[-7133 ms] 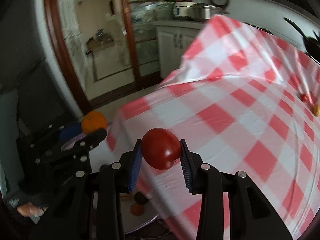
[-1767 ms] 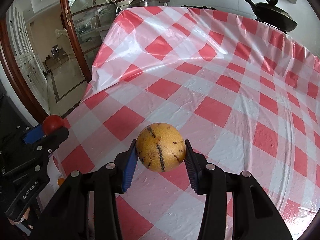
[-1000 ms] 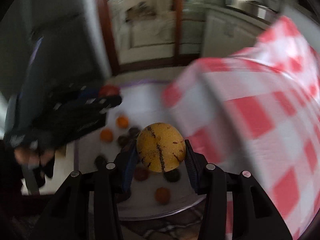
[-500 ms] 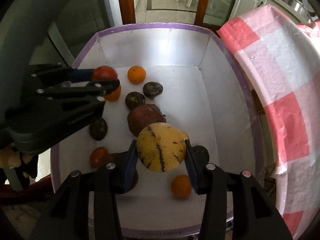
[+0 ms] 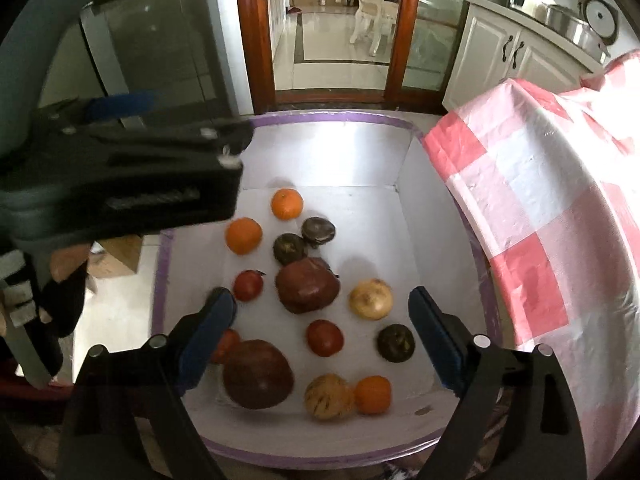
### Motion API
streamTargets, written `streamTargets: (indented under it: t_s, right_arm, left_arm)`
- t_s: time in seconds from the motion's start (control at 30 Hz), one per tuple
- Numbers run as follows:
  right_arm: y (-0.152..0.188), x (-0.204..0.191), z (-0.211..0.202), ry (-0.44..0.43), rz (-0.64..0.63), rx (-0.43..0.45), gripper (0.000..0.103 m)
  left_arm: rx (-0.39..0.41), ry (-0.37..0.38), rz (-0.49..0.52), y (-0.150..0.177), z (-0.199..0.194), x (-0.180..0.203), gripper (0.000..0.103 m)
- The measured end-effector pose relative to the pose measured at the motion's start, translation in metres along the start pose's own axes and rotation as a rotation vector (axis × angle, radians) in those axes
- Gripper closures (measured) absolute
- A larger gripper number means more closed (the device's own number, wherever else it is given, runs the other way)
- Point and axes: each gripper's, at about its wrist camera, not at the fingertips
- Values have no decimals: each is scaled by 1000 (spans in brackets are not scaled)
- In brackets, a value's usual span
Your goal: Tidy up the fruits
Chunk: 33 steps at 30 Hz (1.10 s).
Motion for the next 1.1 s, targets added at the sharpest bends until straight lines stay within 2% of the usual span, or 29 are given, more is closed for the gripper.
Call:
streamTargets:
  t_s: [0.1, 0.23, 0.33, 0.43, 0.73, 1.1]
  right_arm:
    - [-2, 3, -3, 34, 11, -6, 16]
    - [-2, 18, 2, 24, 104, -40, 16]
    - [3, 22, 10, 32, 118, -89, 16]
    - [3, 22, 14, 45, 122, -110, 16]
    - [8, 25, 31, 70, 140, -171, 16]
    - [8, 22, 34, 86, 133, -191, 16]
  left_arm:
    - [-111, 79, 9, 3, 15, 1, 1]
    - [-277, 168, 1, 21, 40, 8, 1]
    - [-330, 169, -16, 29, 47, 8, 1]
    - [-320, 140, 12, 29, 49, 13, 1]
    - [-322, 79, -21, 34, 53, -3, 1]
    - [-322, 87, -21, 37, 55, -5, 1]
Point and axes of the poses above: each gripper's, at about its wrist camera, not at the fingertips, and z roughly the way its jaws point, x to its right, y to its underside, and after that the axes turned 7 degrees about -y, right-handed
